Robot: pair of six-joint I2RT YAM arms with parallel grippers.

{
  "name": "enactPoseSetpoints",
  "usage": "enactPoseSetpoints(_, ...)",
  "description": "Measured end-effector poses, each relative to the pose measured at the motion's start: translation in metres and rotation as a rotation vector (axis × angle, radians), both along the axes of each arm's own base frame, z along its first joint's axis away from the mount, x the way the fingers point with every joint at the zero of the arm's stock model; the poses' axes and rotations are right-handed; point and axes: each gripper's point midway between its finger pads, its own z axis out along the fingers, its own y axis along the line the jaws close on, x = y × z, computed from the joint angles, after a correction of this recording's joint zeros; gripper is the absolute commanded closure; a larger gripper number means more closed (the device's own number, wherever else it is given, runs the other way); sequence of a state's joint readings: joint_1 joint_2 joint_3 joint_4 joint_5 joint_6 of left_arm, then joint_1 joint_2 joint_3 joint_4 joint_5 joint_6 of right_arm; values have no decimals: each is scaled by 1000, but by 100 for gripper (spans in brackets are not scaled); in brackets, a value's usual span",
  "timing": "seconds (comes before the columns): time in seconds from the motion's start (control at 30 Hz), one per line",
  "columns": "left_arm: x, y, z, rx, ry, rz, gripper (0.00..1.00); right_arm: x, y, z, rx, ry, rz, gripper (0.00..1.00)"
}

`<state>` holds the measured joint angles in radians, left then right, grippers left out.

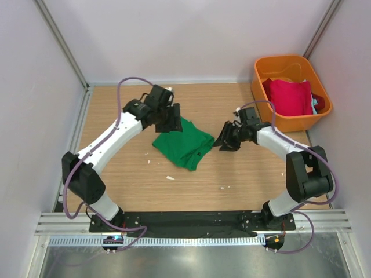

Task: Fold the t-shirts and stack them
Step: Fold the tshirt

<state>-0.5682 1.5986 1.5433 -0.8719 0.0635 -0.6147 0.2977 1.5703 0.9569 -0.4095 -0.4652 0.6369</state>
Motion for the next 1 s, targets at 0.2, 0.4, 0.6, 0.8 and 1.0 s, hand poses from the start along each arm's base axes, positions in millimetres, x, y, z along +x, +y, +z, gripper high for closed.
enactPoseSetpoints(0.2,7,-82,-13,150,-223,-229,50,22,-18,9,55,-46,-59,60)
enactPoseSetpoints(0.4,29,-136,-66,338,-331,-324,55,33,-10,6,135,-40,-99,74)
enactPoseSetpoints(0.6,46,-132,-109,496,-340,-319,57,46,-13,-6,169,-17,-134,73)
enactPoseSetpoints(0.8,48,-129,-116,534,-346,-313,60,51,-15,-21,194,14,-154,80)
enactPoseSetpoints(1.0,47,-132,-116,524,-347,-308,57,53,-12,-30,219,38,-153,82)
